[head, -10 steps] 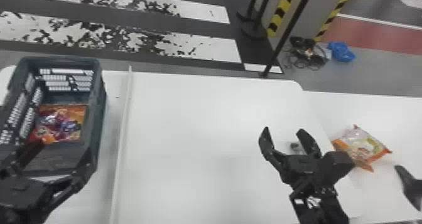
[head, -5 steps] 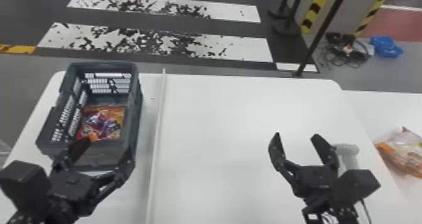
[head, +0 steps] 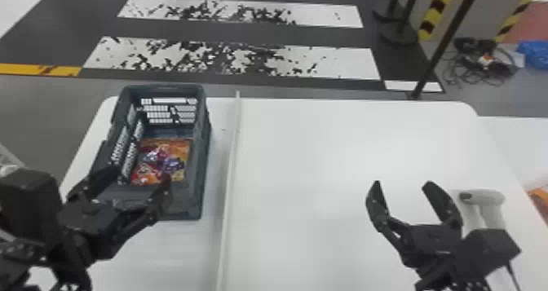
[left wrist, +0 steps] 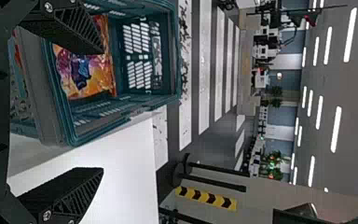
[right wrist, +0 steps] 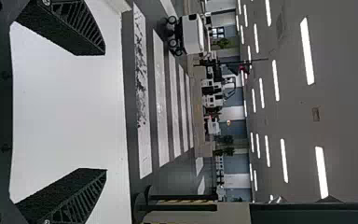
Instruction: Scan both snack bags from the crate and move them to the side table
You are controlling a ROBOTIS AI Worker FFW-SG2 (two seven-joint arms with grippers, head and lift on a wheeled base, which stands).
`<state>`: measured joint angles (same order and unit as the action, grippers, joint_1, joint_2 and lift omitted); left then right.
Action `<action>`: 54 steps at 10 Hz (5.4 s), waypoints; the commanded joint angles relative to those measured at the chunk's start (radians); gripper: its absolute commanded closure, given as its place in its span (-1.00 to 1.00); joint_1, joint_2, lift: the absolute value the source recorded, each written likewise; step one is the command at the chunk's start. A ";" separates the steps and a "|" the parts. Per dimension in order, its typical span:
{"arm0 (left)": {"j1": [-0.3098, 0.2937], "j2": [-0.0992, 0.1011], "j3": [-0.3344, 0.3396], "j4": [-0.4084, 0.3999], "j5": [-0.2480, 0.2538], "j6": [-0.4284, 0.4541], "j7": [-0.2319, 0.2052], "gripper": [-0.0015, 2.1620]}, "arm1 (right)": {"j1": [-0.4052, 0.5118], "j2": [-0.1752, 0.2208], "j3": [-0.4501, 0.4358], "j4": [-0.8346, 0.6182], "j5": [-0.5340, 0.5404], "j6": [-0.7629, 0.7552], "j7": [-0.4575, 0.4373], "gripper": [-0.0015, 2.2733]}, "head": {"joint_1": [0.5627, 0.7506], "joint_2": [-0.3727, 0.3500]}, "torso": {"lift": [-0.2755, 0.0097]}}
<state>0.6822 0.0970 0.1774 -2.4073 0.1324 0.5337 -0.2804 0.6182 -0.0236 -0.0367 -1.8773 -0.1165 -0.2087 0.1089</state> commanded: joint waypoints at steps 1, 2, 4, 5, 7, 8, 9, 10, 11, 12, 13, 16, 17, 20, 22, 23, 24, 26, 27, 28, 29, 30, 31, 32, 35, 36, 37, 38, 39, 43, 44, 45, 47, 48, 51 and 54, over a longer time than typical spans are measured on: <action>-0.053 0.024 0.040 -0.030 0.015 0.104 0.000 -0.87 | 0.000 -0.001 0.001 0.001 0.000 0.006 0.000 -0.98 | 0.41 0.06 | 0.41; -0.095 0.038 0.060 -0.036 0.018 0.174 0.000 -0.87 | 0.000 -0.002 0.001 0.003 0.000 0.012 0.000 -0.98 | 0.41 0.12 | 0.41; -0.208 0.052 0.079 -0.024 0.018 0.297 -0.025 -0.86 | 0.000 -0.004 0.001 0.001 0.000 0.021 0.000 -0.98 | 0.41 0.19 | 0.41; -0.259 0.069 0.082 0.002 0.012 0.312 -0.028 -0.86 | 0.002 -0.004 0.000 0.001 0.003 0.024 0.002 -0.98 | 0.41 0.19 | 0.41; -0.331 0.110 0.079 0.082 -0.005 0.312 -0.046 -0.85 | 0.015 -0.004 -0.006 -0.006 0.011 0.030 0.000 -0.97 | 0.41 0.25 | 0.41; -0.371 0.138 0.077 0.139 -0.007 0.309 -0.062 -0.85 | 0.020 -0.004 -0.008 -0.011 0.018 0.039 0.000 -0.97 | 0.41 0.27 | 0.41; -0.414 0.168 0.068 0.197 -0.027 0.309 -0.089 -0.85 | 0.025 -0.001 -0.008 -0.019 0.024 0.055 0.000 -0.97 | 0.41 0.28 | 0.41; -0.454 0.201 0.050 0.246 -0.050 0.306 -0.114 -0.84 | 0.031 0.002 -0.008 -0.025 0.035 0.064 0.000 -0.97 | 0.41 0.32 | 0.41; -0.495 0.237 0.030 0.297 -0.060 0.300 -0.132 -0.84 | 0.038 0.004 -0.009 -0.028 0.043 0.070 0.000 -0.97 | 0.41 0.33 | 0.41; -0.541 0.271 -0.001 0.341 -0.069 0.297 -0.149 -0.84 | 0.043 0.008 -0.009 -0.031 0.054 0.076 0.000 -0.97 | 0.41 0.35 | 0.41; -0.587 0.297 -0.044 0.381 -0.092 0.294 -0.157 -0.84 | 0.046 0.017 -0.011 -0.033 0.066 0.082 0.000 -0.97 | 0.41 0.36 | 0.41; -0.733 0.343 -0.176 0.540 -0.145 0.282 -0.238 -0.84 | 0.054 0.024 -0.012 -0.033 0.086 0.082 0.000 -0.97 | 0.41 0.32 | 0.41; -0.770 0.345 -0.208 0.579 -0.191 0.269 -0.293 -0.84 | 0.054 0.024 -0.011 -0.033 0.092 0.082 0.000 -0.97 | 0.41 0.29 | 0.41; -0.793 0.334 -0.230 0.623 -0.309 0.269 -0.436 -0.84 | 0.044 0.024 -0.003 -0.033 0.097 0.107 0.000 -0.97 | 0.41 0.23 | 0.41; -0.791 0.332 -0.236 0.665 -0.356 0.248 -0.476 -0.84 | 0.038 0.024 0.001 -0.033 0.097 0.122 0.000 -0.97 | 0.41 0.25 | 0.41; -0.808 0.331 -0.257 0.700 -0.375 0.230 -0.485 -0.84 | 0.041 0.024 0.000 -0.033 0.097 0.122 0.000 -0.97 | 0.41 0.27 | 0.41; -0.826 0.329 -0.285 0.746 -0.384 0.208 -0.491 -0.84 | 0.043 0.024 0.000 -0.034 0.097 0.122 0.000 -0.97 | 0.41 0.27 | 0.41; -0.859 0.325 -0.342 0.813 -0.416 0.168 -0.493 -0.84 | 0.048 0.024 0.001 -0.042 0.098 0.122 0.000 -0.97 | 0.41 0.25 | 0.41; -0.874 0.316 -0.368 0.852 -0.430 0.150 -0.493 -0.84 | 0.049 0.024 0.001 -0.043 0.098 0.125 0.000 -0.97 | 0.41 0.23 | 0.41; -0.895 0.303 -0.392 0.895 -0.442 0.144 -0.493 -0.84 | 0.051 0.024 0.000 -0.043 0.098 0.125 0.000 -0.97 | 0.41 0.21 | 0.41; -0.915 0.290 -0.421 0.939 -0.471 0.128 -0.490 -0.84 | 0.051 0.024 0.000 -0.043 0.098 0.125 0.000 -0.97 | 0.41 0.19 | 0.41; -0.926 0.273 -0.434 0.973 -0.499 0.110 -0.491 -0.84 | 0.051 0.024 -0.003 -0.043 0.098 0.125 0.000 -0.97 | 0.41 0.17 | 0.41; -0.940 0.270 -0.450 1.004 -0.505 0.104 -0.490 -0.84 | 0.051 0.024 -0.003 -0.043 0.098 0.125 0.000 -0.97 | 0.41 0.14 | 0.41; -0.948 0.263 -0.458 1.034 -0.516 0.088 -0.496 -0.84 | 0.051 0.024 -0.003 -0.042 0.098 0.125 0.000 -0.97 | 0.41 0.13 | 0.41; -0.974 0.254 -0.478 1.103 -0.547 0.085 -0.514 -0.83 | 0.049 0.024 -0.003 -0.040 0.098 0.125 0.000 -0.97 | 0.41 0.12 | 0.41; -0.981 0.251 -0.484 1.123 -0.568 0.079 -0.534 -0.68 | 0.049 0.024 -0.003 -0.037 0.098 0.125 0.000 -0.97 | 0.41 0.13 | 0.41; -0.987 0.245 -0.483 1.146 -0.586 0.061 -0.537 -0.24 | 0.046 0.024 -0.002 -0.033 0.098 0.125 0.000 -0.97 | 0.41 0.13 | 0.41; -0.994 0.239 -0.483 1.162 -0.591 0.061 -0.531 0.36 | 0.046 0.024 -0.002 -0.029 0.097 0.125 0.000 -0.97 | 0.41 0.13 | 0.41; -0.992 0.234 -0.480 1.163 -0.583 0.067 -0.482 0.98 | 0.046 0.024 -0.002 -0.028 0.097 0.125 0.000 -0.97 | 0.41 0.14 | 0.41; -0.964 0.234 -0.395 1.125 -0.478 0.009 -0.494 0.98 | 0.049 0.024 -0.003 -0.028 0.095 0.128 0.000 -0.97 | 0.41 0.14 | 0.41; -0.949 0.234 -0.358 1.091 -0.441 0.003 -0.494 0.98 | 0.051 0.024 -0.005 -0.029 0.095 0.128 0.000 -0.96 | 0.41 0.13 | 0.41; -0.928 0.234 -0.300 1.050 -0.398 -0.004 -0.502 0.98 | 0.051 0.024 -0.005 -0.029 0.095 0.128 0.000 -0.96 | 0.41 0.12 | 0.41; -0.885 0.234 -0.202 0.970 -0.332 -0.001 -0.530 0.98 | 0.051 0.024 -0.005 -0.029 0.095 0.131 0.000 -0.96 | 0.41 0.13 | 0.41; -0.863 0.236 -0.153 0.939 -0.280 -0.004 -0.540 0.98 | 0.051 0.024 -0.003 -0.029 0.095 0.131 0.000 -0.96 | 0.41 0.15 | 0.41; -0.816 0.234 -0.052 0.878 -0.180 -0.050 -0.543 0.98 | 0.049 0.024 -0.003 -0.029 0.097 0.138 0.000 -0.96 | 0.41 0.22 | 0.41; -0.799 0.210 0.002 0.737 -0.105 0.024 -0.517 0.98 | 0.049 0.024 0.000 -0.031 0.098 0.141 0.000 -0.96 | 0.41 0.26 | 0.41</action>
<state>-0.1181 0.3127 0.1684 -1.6450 0.0053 0.5450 -0.7970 0.6672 0.0000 -0.0380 -1.9077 -0.0184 -0.0683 0.1089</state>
